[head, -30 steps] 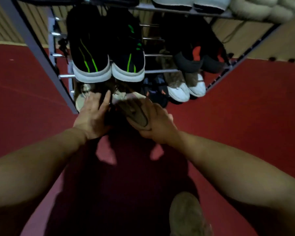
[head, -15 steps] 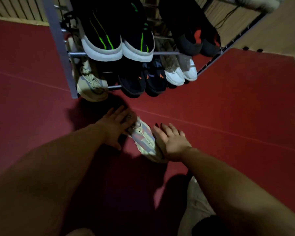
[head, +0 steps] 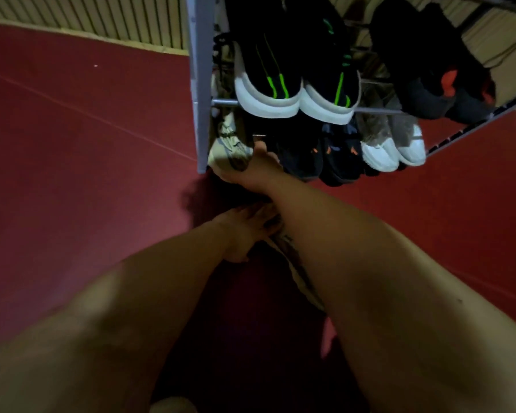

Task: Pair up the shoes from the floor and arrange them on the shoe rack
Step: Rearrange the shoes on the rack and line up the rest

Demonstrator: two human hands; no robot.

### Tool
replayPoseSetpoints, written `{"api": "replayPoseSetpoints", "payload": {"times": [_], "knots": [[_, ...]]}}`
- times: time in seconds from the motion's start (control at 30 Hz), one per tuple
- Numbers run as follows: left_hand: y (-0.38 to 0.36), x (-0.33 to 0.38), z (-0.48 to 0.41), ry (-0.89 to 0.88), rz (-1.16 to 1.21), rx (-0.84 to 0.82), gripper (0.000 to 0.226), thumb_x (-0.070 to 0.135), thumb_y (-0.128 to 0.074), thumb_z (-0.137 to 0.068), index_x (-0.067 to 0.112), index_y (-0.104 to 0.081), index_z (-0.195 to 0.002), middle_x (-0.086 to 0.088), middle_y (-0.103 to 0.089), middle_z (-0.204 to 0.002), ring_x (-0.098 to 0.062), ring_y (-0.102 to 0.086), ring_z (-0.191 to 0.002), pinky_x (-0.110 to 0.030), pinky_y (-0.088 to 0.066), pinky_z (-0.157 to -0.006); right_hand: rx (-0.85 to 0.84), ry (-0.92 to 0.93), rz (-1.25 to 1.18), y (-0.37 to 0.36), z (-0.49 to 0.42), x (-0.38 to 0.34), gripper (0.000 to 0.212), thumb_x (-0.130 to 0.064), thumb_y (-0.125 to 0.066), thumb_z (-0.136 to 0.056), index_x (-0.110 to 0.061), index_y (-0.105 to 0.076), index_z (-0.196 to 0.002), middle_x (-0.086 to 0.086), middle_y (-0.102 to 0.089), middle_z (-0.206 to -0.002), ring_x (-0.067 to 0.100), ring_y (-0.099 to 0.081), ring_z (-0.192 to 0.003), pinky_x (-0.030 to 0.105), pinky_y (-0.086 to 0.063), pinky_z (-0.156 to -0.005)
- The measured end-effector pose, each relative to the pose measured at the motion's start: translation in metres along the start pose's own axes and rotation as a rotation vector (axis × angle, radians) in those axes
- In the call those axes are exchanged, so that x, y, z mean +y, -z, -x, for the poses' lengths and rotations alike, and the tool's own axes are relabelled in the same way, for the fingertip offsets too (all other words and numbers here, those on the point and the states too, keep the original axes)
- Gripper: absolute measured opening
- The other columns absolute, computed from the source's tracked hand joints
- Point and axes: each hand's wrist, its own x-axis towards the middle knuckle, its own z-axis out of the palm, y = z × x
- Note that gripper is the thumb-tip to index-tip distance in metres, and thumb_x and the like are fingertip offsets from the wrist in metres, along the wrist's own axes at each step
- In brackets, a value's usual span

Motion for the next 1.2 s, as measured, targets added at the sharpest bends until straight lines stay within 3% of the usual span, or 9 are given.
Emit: {"api": "replayPoseSetpoints", "payload": {"times": [0.23, 0.37, 0.63, 0.83, 0.97, 1.03, 1.1, 1.17, 1.2], "knots": [[-0.011, -0.02, 0.008, -0.024, -0.042, -0.028, 0.09, 0.043, -0.055, -0.09, 0.026, 0.009, -0.15, -0.004, 0.013, -0.158, -0.031, 0.014, -0.144, -0.047, 0.009, -0.115, 0.008, 0.13, 0.309, -0.017, -0.03, -0.004, 0.116, -0.058, -0.072, -0.07, -0.013, 0.0, -0.15, 0.018, -0.018, -0.152, 0.037, -0.02, -0.14, 0.042, -0.025, -0.113], [-0.016, -0.023, 0.006, -0.035, -0.032, 0.0, 0.091, 0.045, -0.054, -0.09, 0.029, 0.014, -0.148, -0.002, 0.018, -0.157, -0.03, 0.016, -0.144, -0.047, 0.01, -0.114, 0.064, 0.163, 0.279, -0.017, -0.029, 0.009, 0.112, -0.046, -0.069, -0.078, -0.016, 0.012, -0.149, 0.022, -0.013, -0.152, 0.038, -0.017, -0.14, 0.043, -0.023, -0.112], [-0.034, -0.03, -0.001, -0.048, -0.004, 0.102, 0.098, 0.048, -0.055, -0.087, 0.038, 0.032, -0.131, -0.002, 0.029, -0.154, -0.028, 0.022, -0.143, -0.043, 0.011, -0.113, 0.085, 0.2, 0.35, 0.02, -0.003, 0.057, 0.104, -0.045, -0.065, -0.079, -0.018, 0.005, -0.15, 0.015, -0.021, -0.153, 0.036, -0.024, -0.138, 0.042, -0.028, -0.109], [-0.035, -0.026, -0.003, -0.042, -0.011, 0.062, 0.1, 0.05, -0.052, -0.089, 0.04, 0.042, -0.119, 0.005, 0.041, -0.138, -0.026, 0.021, -0.143, -0.041, 0.013, -0.114, 0.08, 0.069, 0.375, -0.004, -0.026, 0.022, 0.117, -0.053, -0.071, -0.073, -0.024, 0.014, -0.149, 0.021, 0.001, -0.156, 0.04, -0.001, -0.143, 0.05, -0.008, -0.114], [-0.037, -0.03, -0.005, -0.051, -0.028, 0.1, 0.1, 0.051, -0.054, -0.088, 0.039, 0.037, -0.128, 0.005, 0.042, -0.139, -0.027, 0.023, -0.142, -0.042, 0.012, -0.113, 0.143, 0.068, 0.325, 0.008, -0.026, 0.025, 0.111, -0.052, -0.069, -0.072, -0.027, 0.006, -0.149, 0.017, -0.023, -0.146, 0.038, -0.023, -0.134, 0.046, -0.025, -0.106], [-0.038, -0.031, -0.006, -0.091, -0.021, 0.185, 0.102, 0.05, -0.058, -0.084, 0.037, 0.029, -0.136, -0.001, 0.035, -0.146, -0.032, 0.015, -0.144, -0.044, 0.007, -0.113, 0.261, 0.061, 0.266, 0.027, -0.014, 0.042, 0.101, -0.058, -0.063, -0.072, -0.028, -0.004, -0.148, 0.012, -0.034, -0.138, 0.032, -0.032, -0.128, 0.043, -0.029, -0.102], [-0.034, -0.03, -0.002, -0.142, -0.081, 0.299, 0.112, 0.047, -0.075, -0.069, 0.025, 0.0, -0.15, -0.014, -0.001, -0.156, -0.043, -0.018, -0.141, -0.05, -0.014, -0.109, 0.319, 0.079, 0.225, 0.049, 0.003, 0.069, 0.094, -0.058, -0.063, -0.073, -0.026, -0.013, -0.146, 0.013, -0.036, -0.137, 0.033, -0.033, -0.13, 0.044, -0.03, -0.103], [-0.03, -0.033, -0.005, -0.14, -0.095, 0.406, 0.109, 0.044, -0.085, -0.051, 0.017, -0.033, -0.144, -0.022, -0.04, -0.144, -0.045, -0.045, -0.126, -0.053, -0.034, -0.1, 0.213, 0.079, 0.253, 0.07, 0.023, 0.103, 0.105, -0.046, -0.072, -0.072, -0.025, -0.003, -0.15, 0.018, -0.03, -0.142, 0.036, -0.026, -0.134, 0.045, -0.027, -0.106], [-0.026, -0.032, -0.01, -0.138, -0.109, 0.417, 0.105, 0.042, -0.086, -0.05, 0.016, -0.04, -0.141, -0.022, -0.045, -0.14, -0.044, -0.047, -0.125, -0.053, -0.036, -0.1, 0.183, 0.057, 0.245, 0.08, 0.037, 0.122, 0.112, -0.041, -0.075, -0.07, -0.026, 0.003, -0.15, 0.02, -0.028, -0.143, 0.037, -0.023, -0.135, 0.044, -0.025, -0.107]]}}
